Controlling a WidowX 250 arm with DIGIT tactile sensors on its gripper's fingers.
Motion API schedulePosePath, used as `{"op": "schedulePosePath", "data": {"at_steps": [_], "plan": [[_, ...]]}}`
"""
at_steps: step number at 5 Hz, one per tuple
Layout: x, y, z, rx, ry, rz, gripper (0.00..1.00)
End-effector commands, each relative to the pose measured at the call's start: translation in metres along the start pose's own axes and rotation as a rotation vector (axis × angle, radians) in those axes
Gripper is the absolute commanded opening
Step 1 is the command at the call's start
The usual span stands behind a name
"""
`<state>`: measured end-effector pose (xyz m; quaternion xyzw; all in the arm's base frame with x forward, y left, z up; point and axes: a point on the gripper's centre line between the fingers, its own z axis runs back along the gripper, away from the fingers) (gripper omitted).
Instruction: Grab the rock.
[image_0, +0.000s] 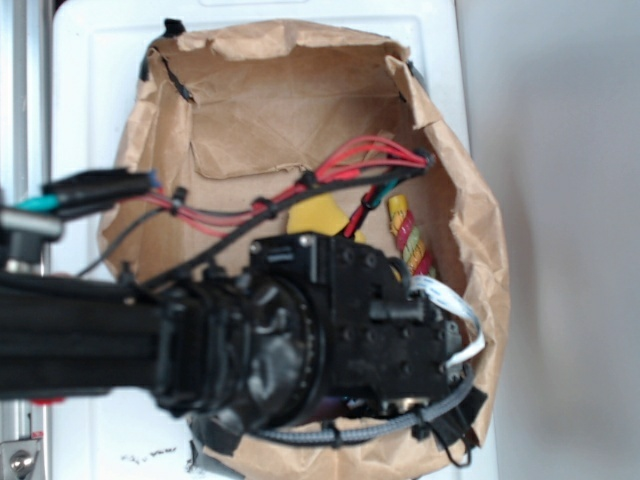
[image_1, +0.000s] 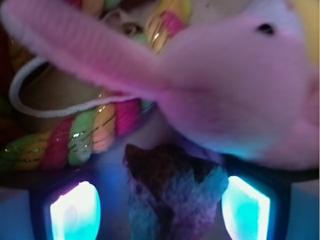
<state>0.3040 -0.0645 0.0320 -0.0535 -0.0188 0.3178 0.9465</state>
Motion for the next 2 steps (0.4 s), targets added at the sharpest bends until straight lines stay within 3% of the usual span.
{"op": "schedulePosePath", "data": {"at_steps": [1,2], "plan": [[0.0080,-0.0099,0.0100,-0.046,-0.039,0.001,0.00],[0.0081,-0.0090,0.0116,-0.049,-0.049,0.000,0.00]]}}
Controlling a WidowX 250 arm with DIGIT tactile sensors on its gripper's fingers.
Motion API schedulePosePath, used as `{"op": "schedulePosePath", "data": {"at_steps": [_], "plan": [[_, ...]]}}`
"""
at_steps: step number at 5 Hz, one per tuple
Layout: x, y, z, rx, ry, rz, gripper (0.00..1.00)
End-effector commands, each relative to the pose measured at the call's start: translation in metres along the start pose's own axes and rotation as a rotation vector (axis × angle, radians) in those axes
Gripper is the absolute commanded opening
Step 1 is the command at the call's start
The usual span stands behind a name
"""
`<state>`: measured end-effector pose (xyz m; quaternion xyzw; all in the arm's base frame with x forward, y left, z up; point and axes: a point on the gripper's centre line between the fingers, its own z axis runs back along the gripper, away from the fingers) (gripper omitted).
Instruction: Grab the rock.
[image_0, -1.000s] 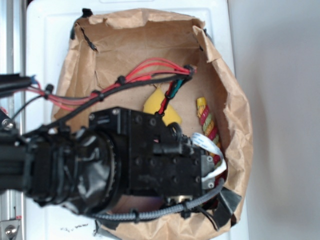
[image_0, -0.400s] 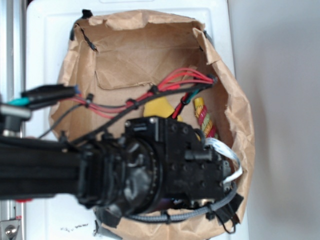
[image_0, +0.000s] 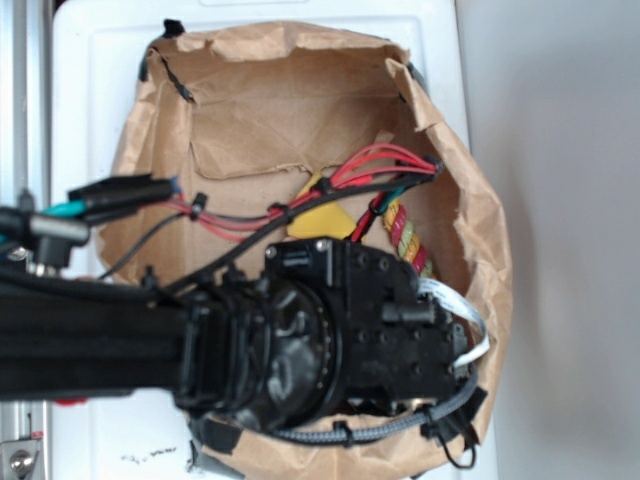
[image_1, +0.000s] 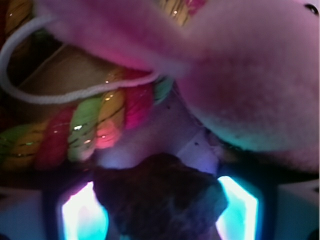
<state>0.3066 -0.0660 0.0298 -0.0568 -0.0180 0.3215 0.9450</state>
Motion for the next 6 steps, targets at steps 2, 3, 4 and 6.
{"op": "schedulePosePath", "data": {"at_steps": [2,3,4,6], "plan": [[0.025,0.019,0.053,-0.076,-0.054,-0.228,0.00],[0.046,0.040,0.098,-0.084,-0.114,-0.328,0.00],[0.059,0.063,0.142,-0.131,-0.152,-0.389,0.00],[0.046,0.076,0.193,-0.122,-0.235,-0.615,0.00]]}}
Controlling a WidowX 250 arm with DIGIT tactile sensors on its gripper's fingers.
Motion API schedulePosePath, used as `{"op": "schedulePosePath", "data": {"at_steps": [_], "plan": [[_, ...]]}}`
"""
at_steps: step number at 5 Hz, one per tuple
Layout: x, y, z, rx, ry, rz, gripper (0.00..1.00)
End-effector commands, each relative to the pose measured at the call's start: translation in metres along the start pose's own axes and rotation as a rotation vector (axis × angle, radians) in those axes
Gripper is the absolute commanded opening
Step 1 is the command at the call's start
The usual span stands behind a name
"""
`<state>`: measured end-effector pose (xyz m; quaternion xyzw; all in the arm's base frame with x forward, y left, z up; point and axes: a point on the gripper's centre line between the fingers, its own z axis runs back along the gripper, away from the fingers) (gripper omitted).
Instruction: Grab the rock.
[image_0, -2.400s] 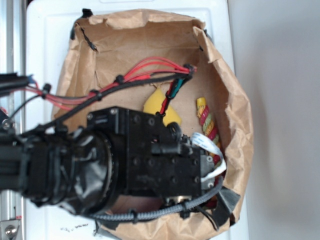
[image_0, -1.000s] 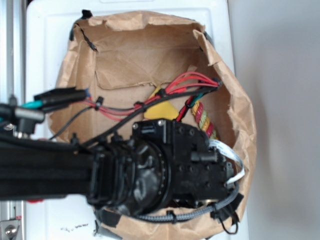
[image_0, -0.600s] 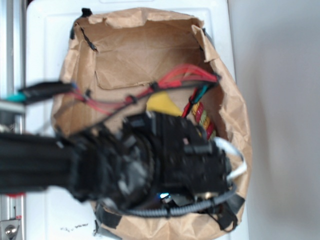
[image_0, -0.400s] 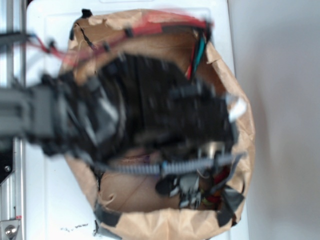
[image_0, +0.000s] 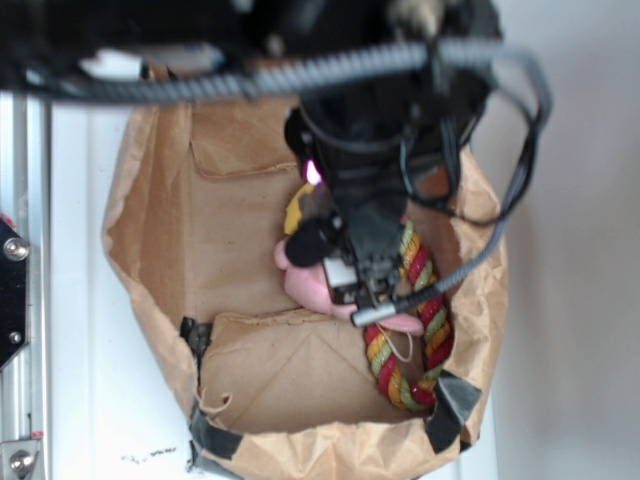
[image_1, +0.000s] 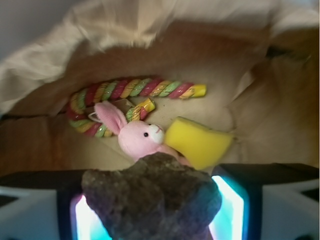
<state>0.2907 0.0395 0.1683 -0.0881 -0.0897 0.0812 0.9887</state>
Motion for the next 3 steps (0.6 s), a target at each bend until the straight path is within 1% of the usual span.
{"op": "schedulePosePath", "data": {"at_steps": [1,2,3], "plan": [[-0.017,-0.037,0.046,0.095,-0.148,-0.235,0.00],[-0.029,-0.058,0.041,0.179,-0.184,-0.276,0.00],[-0.033,-0.067,0.038,0.194,-0.183,-0.281,0.00]]}}
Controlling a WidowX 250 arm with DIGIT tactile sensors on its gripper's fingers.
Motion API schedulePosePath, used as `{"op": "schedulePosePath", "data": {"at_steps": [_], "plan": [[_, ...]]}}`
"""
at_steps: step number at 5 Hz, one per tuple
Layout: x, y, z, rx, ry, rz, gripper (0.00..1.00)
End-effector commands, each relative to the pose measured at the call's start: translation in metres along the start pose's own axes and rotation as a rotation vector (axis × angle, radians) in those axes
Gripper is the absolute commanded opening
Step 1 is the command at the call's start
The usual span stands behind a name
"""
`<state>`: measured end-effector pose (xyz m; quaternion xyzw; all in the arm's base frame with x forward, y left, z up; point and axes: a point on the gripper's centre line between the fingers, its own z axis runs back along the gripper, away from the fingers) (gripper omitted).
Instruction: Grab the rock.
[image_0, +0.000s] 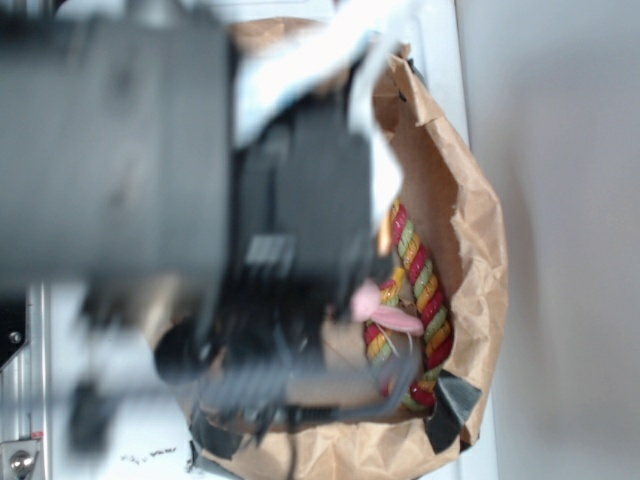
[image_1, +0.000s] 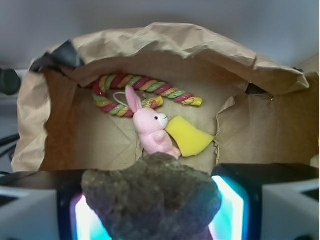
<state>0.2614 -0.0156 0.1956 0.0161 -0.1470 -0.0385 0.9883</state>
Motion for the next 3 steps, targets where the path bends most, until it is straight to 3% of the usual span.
{"op": "schedulePosePath", "data": {"at_steps": [1,2,3], "plan": [[0.0082,-0.0132,0.0125,0.036,-0.070,0.009,0.00],[0.0100,-0.0077,0.0116,-0.010,-0.067,0.044,0.00],[0.0122,-0.0064,0.0109,0.000,-0.056,0.062,0.00]]}}
